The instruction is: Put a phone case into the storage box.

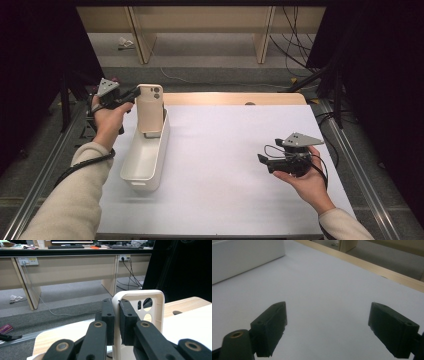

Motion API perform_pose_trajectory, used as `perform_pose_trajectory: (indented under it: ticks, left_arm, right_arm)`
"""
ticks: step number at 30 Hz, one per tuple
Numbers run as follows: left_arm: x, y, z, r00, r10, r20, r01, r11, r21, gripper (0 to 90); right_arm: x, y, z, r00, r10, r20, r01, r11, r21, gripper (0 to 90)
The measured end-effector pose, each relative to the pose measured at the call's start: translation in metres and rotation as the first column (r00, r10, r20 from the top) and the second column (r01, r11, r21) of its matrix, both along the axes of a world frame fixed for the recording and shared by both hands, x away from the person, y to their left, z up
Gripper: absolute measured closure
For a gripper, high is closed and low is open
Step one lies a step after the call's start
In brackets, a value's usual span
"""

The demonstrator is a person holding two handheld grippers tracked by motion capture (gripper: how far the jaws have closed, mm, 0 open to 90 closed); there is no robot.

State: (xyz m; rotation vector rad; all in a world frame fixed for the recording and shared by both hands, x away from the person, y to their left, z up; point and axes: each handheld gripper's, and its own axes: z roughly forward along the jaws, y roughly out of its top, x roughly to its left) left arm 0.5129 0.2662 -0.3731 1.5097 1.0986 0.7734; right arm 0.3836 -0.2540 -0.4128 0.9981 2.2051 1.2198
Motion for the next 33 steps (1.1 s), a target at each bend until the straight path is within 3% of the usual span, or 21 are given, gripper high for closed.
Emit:
perform_pose_trajectory:
  ticks: [19, 33]
  left_arm:
    - [0.001, 0.001, -0.017, 0.9998, 0.008, -0.018, -0.008, 0.9997, -0.021, 83.3]
    - [-0.001, 0.003, -0.037, 0.9991, 0.013, -0.040, -0.015, 0.9993, -0.035, 83.2]
  right_arm:
    - [0.000, 0.000, 0.000, 1.0000, 0.001, 0.000, -0.001, 1.000, 0.001, 16.1]
    - [0.000, 0.000, 0.000, 1.0000, 0.000, 0.000, 0.000, 1.000, 0.001, 16.1]
